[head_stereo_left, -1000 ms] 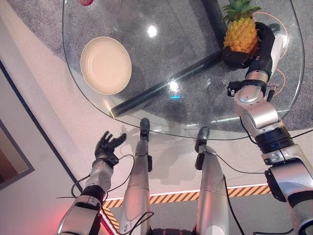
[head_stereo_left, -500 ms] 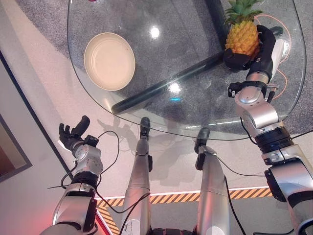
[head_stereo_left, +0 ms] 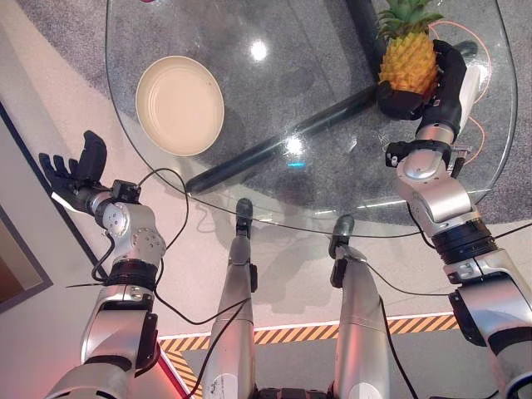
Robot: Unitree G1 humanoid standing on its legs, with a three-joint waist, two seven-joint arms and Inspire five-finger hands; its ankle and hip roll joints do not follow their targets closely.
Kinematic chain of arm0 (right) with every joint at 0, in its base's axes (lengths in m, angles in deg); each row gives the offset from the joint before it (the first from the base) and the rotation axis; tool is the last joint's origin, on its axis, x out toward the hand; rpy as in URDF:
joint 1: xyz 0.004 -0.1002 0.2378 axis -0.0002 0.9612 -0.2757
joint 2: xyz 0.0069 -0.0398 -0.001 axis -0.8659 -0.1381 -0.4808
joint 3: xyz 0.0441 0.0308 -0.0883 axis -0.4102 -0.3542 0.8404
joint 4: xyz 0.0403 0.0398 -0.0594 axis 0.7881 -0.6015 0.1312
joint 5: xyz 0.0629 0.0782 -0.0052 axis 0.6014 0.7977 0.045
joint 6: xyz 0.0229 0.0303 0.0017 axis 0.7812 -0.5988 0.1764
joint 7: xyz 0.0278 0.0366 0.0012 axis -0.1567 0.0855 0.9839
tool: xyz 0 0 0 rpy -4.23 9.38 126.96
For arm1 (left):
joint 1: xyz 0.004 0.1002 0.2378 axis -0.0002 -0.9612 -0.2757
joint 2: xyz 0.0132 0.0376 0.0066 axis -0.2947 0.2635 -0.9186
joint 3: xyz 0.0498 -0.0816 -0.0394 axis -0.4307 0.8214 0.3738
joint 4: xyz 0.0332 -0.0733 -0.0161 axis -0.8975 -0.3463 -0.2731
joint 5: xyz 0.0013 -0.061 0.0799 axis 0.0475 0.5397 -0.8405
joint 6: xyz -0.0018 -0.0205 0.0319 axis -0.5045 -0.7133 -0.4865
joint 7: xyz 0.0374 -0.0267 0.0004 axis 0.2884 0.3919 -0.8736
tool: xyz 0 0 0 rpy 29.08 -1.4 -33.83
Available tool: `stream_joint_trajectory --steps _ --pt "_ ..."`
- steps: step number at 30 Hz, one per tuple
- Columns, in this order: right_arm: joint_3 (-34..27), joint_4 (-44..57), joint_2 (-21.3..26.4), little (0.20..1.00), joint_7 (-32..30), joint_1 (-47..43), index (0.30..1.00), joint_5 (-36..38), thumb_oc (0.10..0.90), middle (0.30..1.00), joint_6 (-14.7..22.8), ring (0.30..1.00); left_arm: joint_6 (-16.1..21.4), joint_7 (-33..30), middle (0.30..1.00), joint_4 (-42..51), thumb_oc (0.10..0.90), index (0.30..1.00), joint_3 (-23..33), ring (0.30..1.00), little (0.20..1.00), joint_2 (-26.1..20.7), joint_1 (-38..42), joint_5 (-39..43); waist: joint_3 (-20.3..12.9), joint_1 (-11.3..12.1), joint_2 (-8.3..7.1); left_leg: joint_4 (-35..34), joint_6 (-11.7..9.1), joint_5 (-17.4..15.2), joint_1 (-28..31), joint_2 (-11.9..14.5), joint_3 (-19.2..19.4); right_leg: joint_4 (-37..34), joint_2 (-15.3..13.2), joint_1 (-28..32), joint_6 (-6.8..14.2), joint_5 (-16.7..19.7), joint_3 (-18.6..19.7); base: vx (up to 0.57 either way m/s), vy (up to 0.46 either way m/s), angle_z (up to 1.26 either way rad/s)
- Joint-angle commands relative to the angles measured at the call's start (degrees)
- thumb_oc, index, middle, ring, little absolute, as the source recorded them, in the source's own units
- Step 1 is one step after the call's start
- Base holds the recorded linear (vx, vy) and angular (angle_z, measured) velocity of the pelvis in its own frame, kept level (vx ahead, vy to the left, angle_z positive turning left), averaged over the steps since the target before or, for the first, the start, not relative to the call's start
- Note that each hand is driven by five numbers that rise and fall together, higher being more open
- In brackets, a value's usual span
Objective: Pick up the fruit to the plate
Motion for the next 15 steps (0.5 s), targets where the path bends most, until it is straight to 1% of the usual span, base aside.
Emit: stream_joint_trajectory --steps 1,2,3,4,6,9,10,12,13,14,15 --pt "-3.0 5.8 -0.4 0.200 -0.7 0.8 0.300 -4.3 0.100 0.300 3.4 0.300 6.9 0.0 0.900 3.8 0.800 0.900 1.7 0.900 0.900 -4.8 2.7 -5.6 -1.0 -0.3 -1.53 4.6 3.2 -5.1 0.5 -2.7 3.9 -13.3 4.0 4.6 -1.4 8.3 -2.4 0.00 0.000 0.00" --pt "-3.7 6.6 -0.8 0.200 -0.5 1.7 0.300 -5.3 0.100 0.300 3.8 0.300 7.1 -0.6 0.900 5.9 0.800 0.900 1.4 0.900 0.900 -4.2 2.7 -8.2 -1.0 -0.3 -1.51 4.7 3.2 -5.7 0.8 -2.7 3.9 -13.1 4.0 4.8 -1.3 7.9 -2.3 0.00 0.000 0.00" --pt "-4.2 7.1 -1.1 0.200 -0.4 2.2 0.300 -6.1 0.100 0.300 4.2 0.300 7.2 -0.7 0.900 7.5 0.800 0.900 1.4 0.900 0.900 -3.7 2.9 -9.4 -1.0 -0.4 -1.53 4.5 3.3 -5.3 0.5 -2.8 3.9 -13.4 4.0 4.6 -1.2 8.4 -2.3 0.00 0.000 0.00" --pt "-4.6 7.6 -1.4 0.200 -0.3 2.7 0.300 -7.0 0.100 0.300 4.6 0.300 7.4 -1.0 0.900 8.9 0.800 0.900 1.2 0.900 0.900 -3.1 2.7 -11.2 -1.0 -0.4 -1.55 4.6 3.3 -5.9 0.8 -2.8 3.8 -13.2 4.0 4.9 -1.1 7.9 -2.3 0.00 0.000 0.00" --pt "-5.4 8.4 -2.0 0.200 -0.3 3.0 0.300 -8.6 0.100 0.300 5.2 0.300 7.9 -1.3 0.900 11.3 0.800 0.900 0.9 0.900 0.900 -2.1 2.8 -16.1 -1.0 -0.4 -1.56 4.2 3.3 -5.4 0.4 -2.9 3.8 -13.7 4.0 4.5 -1.0 8.6 -2.2 0.00 0.000 0.00" --pt "-6.4 9.7 -2.9 0.200 -0.3 3.8 0.300 -10.8 0.100 0.300 5.9 0.300 8.3 0.4 0.900 14.4 0.800 0.900 0.4 0.900 0.900 -0.2 2.6 -20.2 -1.0 -0.4 -1.58 4.2 3.5 -5.5 0.3 -3.1 3.7 -13.9 4.2 4.4 -0.9 8.8 -2.0 0.00 0.000 0.00" --pt "-6.5 9.9 -3.0 0.200 -0.3 4.0 0.300 -11.2 0.100 0.300 6.2 0.300 8.3 1.3 0.900 14.9 0.800 0.900 0.3 0.900 0.900 0.2 2.3 -20.3 -1.0 -0.4 -1.55 4.3 3.5 -6.1 0.6 -3.1 3.7 -13.7 4.3 4.6 -0.8 8.3 -1.9 0.00 0.000 0.00" --pt "-6.9 10.5 -3.5 0.200 -0.2 4.4 0.300 -12.7 0.100 0.300 6.5 0.300 7.7 2.9 0.900 17.1 0.800 0.900 0.1 0.900 0.900 0.7 2.2 -20.3 -1.0 -0.5 -1.48 4.2 3.5 -6.2 0.6 -3.1 3.8 -13.8 4.3 4.6 -0.7 8.4 -1.8 -0.02 0.005 0.00" --pt "-7.3 11.1 -3.9 0.200 0.4 4.5 0.300 -13.7 0.100 0.300 6.7 0.300 7.1 5.6 0.900 18.6 0.800 0.900 -0.1 0.900 0.900 1.2 2.3 -20.3 -1.0 -0.6 -1.48 3.9 3.6 -5.7 0.4 -3.1 3.8 -14.2 4.4 4.5 -0.7 8.9 -1.8 0.00 0.000 0.00" --pt "-7.3 11.3 -4.0 0.200 0.5 4.7 0.300 -13.9 0.100 0.300 6.7 0.300 7.0 6.4 0.900 18.9 0.800 0.900 -0.3 0.900 0.900 1.4 2.1 -20.3 -1.0 -0.6 -1.49 3.9 3.6 -6.2 0.8 -3.1 3.9 -14.0 4.4 4.8 -0.6 8.4 -1.8 0.00 0.000 0.00" --pt "-7.4 11.7 -4.2 0.200 0.6 5.0 0.300 -14.2 0.100 0.300 6.9 0.300 6.2 9.1 0.900 20.0 0.800 0.900 -0.6 0.900 0.900 1.7 1.9 -19.7 -1.0 -0.7 -1.48 3.9 3.6 -6.2 0.8 -3.1 3.9 -14.1 4.4 4.9 -0.6 8.5 -1.7 0.00 0.000 0.00"
